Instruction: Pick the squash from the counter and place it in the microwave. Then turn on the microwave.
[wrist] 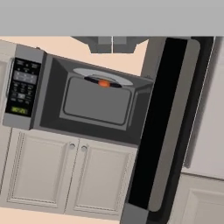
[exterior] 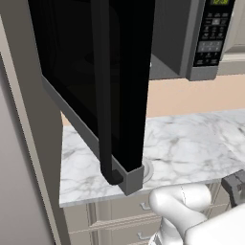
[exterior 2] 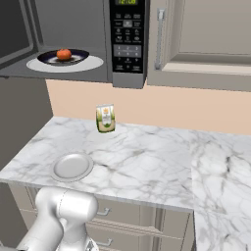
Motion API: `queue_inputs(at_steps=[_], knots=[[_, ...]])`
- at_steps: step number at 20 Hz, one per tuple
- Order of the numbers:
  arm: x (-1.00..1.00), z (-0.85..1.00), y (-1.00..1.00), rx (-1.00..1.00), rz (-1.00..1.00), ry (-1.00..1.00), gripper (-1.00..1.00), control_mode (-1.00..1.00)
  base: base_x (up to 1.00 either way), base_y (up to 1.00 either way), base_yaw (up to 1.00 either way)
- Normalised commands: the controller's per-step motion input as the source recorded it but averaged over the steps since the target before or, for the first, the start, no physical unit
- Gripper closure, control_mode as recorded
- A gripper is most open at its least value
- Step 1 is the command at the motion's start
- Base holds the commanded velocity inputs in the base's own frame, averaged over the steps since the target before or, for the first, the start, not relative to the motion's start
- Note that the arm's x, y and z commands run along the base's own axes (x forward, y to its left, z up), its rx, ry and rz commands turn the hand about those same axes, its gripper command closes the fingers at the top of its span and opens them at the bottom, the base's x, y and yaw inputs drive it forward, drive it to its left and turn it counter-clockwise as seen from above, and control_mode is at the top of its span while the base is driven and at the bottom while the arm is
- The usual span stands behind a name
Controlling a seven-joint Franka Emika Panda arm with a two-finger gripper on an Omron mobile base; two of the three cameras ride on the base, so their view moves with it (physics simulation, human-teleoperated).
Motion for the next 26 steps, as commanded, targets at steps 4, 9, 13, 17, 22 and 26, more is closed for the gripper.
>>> queue_inputs(at_steps=[4,9,13,17,22,26], knots=[[0.0,-0.07,0.15,0.0,-0.02,0.0,1.0,-1.0,0.0,0.0,0.0],[0.0,-0.08,0.16,0.0,-0.03,0.0,1.0,-1.0,0.0,0.0,0.0],[0.0,-0.08,0.14,0.0,-0.04,0.0,1.0,-1.0,0.0,0.0,0.0],[0.02,-0.04,0.11,0.0,-0.06,0.0,1.0,-1.0,0.0,0.0,0.0],[0.12,-0.05,0.15,0.0,-0.07,0.0,1.0,-1.0,0.0,0.0,0.0],[0.18,-0.06,0.16,0.0,-0.08,0.0,1.0,-1.0,0.0,0.0,0.0]])
